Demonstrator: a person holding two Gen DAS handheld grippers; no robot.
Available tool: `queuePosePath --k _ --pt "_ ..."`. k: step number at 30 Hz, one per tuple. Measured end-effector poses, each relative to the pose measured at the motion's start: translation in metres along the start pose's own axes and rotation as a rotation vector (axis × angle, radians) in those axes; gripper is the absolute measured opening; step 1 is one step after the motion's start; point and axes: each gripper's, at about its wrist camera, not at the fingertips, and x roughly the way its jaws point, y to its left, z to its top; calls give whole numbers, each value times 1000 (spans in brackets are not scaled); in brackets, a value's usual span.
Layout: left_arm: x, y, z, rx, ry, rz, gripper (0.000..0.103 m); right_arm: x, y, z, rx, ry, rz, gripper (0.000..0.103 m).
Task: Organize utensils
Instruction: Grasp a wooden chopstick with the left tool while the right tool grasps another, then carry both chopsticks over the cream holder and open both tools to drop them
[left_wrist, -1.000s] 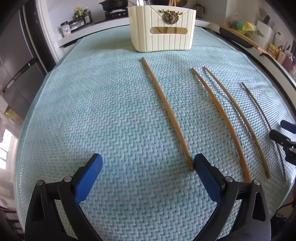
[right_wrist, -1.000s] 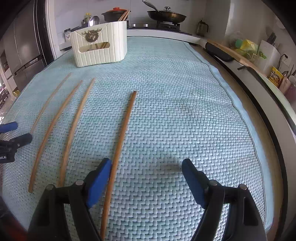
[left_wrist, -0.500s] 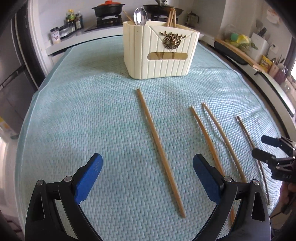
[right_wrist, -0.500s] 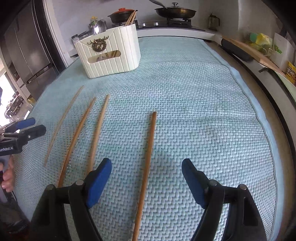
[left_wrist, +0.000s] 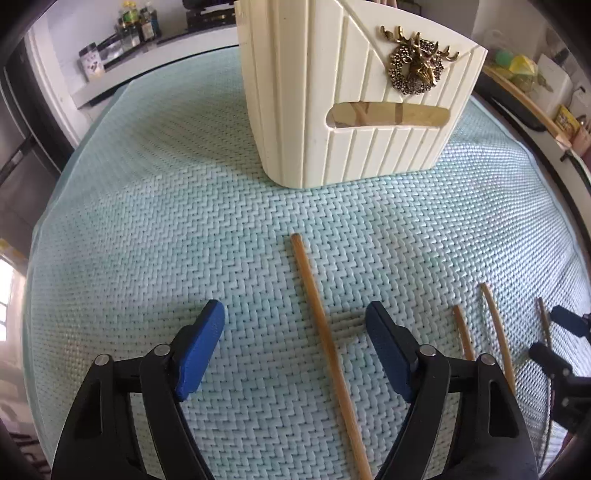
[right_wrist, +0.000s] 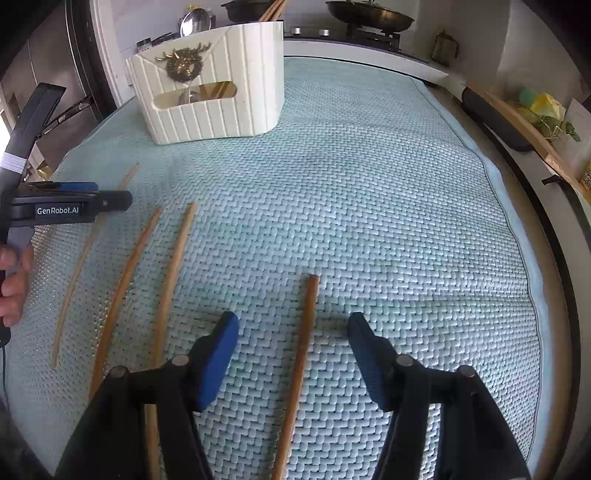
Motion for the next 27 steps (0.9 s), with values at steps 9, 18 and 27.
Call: queuePosePath --k 9,18,27 --pt "-5 -4 8 -45 -13 -114 4 13 -15 31 30 -16 97 6" --pt "-92 17 6 -53 -200 -175 4 -47 -41 41 148 -154 245 6" --pt "-194 24 2 -39 -409 -233 4 -155 -31 42 114 -375 291 6"
